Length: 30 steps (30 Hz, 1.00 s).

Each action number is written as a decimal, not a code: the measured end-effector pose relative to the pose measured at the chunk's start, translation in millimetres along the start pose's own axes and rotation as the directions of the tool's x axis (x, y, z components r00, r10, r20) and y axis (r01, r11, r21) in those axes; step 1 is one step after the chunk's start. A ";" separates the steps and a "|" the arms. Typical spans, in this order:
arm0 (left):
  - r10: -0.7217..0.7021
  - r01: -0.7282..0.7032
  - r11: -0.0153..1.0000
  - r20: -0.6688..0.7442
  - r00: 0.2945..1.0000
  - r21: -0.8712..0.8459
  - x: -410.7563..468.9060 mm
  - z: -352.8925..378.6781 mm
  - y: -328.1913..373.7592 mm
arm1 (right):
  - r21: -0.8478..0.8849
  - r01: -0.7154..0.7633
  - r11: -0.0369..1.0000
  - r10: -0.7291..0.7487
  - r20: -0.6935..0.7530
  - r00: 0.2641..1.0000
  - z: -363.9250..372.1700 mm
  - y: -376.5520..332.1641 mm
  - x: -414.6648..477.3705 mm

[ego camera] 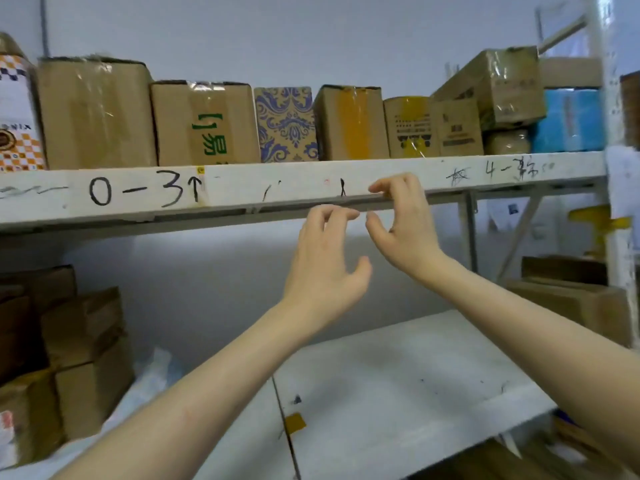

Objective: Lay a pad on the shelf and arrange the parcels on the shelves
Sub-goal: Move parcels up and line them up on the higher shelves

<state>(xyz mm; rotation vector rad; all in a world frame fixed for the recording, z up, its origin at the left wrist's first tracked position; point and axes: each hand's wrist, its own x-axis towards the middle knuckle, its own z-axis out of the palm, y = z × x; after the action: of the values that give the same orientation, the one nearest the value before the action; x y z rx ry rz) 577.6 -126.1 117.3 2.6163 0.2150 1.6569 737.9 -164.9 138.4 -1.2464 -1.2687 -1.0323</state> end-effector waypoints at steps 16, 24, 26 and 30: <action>-0.302 0.357 0.933 0.469 0.830 -0.032 9.8 251.0 35.5 | -0.519 -0.571 0.636 0.686 0.043 0.726 -135.8 252.1 -146.3; -0.404 0.474 0.880 0.584 0.704 0.037 30.2 393.1 87.7 | -0.617 -0.584 0.528 0.803 0.138 0.580 -183.9 378.8 -168.3; -0.421 0.475 0.876 0.602 0.678 0.078 30.9 410.1 91.2 | -0.645 -0.523 0.557 0.773 0.171 0.611 -186.1 388.1 -174.5; -0.463 0.494 0.860 0.606 0.646 0.131 36.1 431.0 95.4 | -0.626 -0.504 0.595 0.739 0.180 0.649 -186.4 394.5 -180.3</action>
<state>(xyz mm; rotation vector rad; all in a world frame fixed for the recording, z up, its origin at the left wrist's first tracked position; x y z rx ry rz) 990.8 -197.3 -25.5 2.5729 0.7456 0.5725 1135.0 -332.2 -54.6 -2.2641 -0.6918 -0.5661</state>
